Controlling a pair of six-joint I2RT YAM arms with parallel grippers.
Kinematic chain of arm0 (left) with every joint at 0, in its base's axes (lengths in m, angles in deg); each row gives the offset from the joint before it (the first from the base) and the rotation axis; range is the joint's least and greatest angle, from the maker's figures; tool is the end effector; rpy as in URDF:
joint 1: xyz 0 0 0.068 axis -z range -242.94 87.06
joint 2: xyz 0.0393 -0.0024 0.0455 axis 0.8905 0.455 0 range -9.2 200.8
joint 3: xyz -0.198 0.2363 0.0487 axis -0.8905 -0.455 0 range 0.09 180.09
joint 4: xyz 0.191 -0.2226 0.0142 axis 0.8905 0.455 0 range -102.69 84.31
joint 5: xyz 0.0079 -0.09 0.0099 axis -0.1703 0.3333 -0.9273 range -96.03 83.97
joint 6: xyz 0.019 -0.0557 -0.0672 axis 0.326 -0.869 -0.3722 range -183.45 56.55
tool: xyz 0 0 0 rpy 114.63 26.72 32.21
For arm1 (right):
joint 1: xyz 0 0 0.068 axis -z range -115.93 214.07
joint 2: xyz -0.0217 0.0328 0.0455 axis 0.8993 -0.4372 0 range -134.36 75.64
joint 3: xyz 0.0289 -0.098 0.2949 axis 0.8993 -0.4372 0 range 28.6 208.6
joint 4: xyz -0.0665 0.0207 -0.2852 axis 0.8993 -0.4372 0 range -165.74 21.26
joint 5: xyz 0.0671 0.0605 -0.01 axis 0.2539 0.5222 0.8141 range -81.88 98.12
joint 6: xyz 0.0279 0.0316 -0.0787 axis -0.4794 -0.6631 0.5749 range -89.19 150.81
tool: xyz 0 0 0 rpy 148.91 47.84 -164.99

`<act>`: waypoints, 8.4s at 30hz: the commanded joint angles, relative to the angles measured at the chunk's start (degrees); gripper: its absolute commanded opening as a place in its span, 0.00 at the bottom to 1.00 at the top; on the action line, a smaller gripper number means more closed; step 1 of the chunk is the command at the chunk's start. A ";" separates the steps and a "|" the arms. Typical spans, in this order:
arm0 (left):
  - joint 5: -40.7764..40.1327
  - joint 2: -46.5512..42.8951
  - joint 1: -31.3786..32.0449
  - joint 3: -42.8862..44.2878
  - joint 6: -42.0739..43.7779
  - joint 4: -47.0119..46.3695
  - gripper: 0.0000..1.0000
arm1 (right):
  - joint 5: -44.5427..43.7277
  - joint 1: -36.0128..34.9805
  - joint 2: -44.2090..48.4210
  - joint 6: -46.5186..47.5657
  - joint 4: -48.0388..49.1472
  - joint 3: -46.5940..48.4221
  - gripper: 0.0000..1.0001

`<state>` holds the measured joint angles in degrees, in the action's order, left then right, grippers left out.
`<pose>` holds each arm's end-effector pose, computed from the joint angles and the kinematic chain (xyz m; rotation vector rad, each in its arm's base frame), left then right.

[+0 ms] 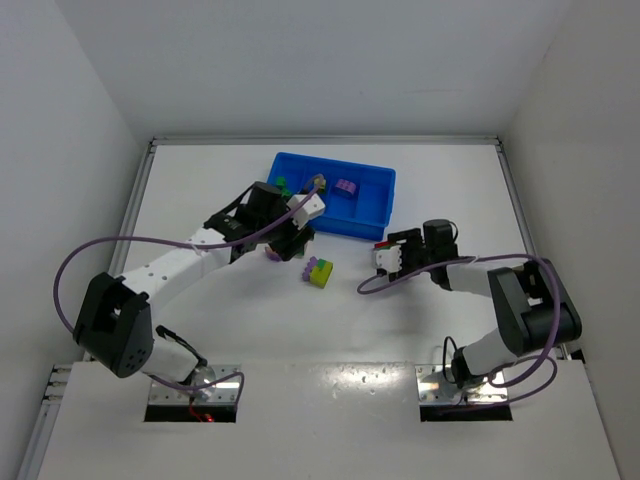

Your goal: Sort the legos into containers by color

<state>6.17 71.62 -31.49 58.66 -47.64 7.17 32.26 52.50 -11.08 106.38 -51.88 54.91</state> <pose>0.3027 -0.2049 0.2622 1.0279 2.0754 -0.3847 0.2862 0.0918 0.1034 -1.6955 1.4834 -0.1031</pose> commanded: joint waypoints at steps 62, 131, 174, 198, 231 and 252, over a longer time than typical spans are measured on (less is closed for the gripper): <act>49.32 2.33 -6.58 -3.19 -26.35 -20.02 0.66 | 60.14 -0.12 -14.79 -28.29 -97.46 50.15 0.16; 34.82 -9.70 -7.26 -8.12 -16.96 -10.46 0.12 | 23.34 3.85 -7.49 -74.86 -38.16 51.81 0.12; 43.16 -15.95 -32.76 -10.40 -25.75 -12.47 0.15 | 0.29 -20.77 -52.68 -84.10 -25.92 95.42 0.62; 46.42 -8.49 -24.77 -9.17 -25.13 -13.18 0.17 | 21.96 -13.72 0.91 -80.23 -28.99 48.94 0.67; 44.66 2.86 -15.27 1.38 -31.46 -13.70 0.17 | -2.88 -27.89 -4.43 -69.51 -33.39 51.65 0.57; 42.46 -2.50 -12.98 -7.58 -30.93 -15.37 0.15 | -10.59 -27.27 -2.49 -66.53 -32.33 51.04 0.11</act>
<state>48.51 72.40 -45.29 52.60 -78.78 -6.65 25.81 24.94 -15.85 38.30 -87.09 104.41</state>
